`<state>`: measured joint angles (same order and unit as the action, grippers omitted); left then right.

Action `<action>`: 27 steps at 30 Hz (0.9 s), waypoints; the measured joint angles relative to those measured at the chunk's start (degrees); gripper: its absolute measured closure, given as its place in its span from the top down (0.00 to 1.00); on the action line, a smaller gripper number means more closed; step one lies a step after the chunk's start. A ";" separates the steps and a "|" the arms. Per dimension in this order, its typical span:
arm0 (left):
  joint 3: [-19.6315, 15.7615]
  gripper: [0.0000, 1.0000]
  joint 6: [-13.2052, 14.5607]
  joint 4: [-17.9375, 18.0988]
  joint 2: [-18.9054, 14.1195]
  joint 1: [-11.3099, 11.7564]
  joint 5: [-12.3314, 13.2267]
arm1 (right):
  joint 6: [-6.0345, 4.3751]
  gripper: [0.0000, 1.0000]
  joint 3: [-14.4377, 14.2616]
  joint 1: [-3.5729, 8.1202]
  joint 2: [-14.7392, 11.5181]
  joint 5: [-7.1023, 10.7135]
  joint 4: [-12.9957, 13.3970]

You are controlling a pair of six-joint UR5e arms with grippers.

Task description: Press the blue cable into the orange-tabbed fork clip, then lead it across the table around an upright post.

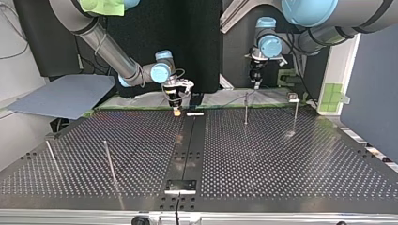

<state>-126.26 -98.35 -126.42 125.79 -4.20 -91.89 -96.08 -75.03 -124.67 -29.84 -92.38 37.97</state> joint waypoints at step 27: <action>-0.01 1.00 -0.49 3.58 -0.07 -1.61 1.99 | 0.09 0.00 0.00 0.07 0.18 0.33 0.09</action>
<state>-126.27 -98.84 -122.85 125.71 -5.81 -89.91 -95.99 -75.03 -124.60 -29.66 -92.05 38.07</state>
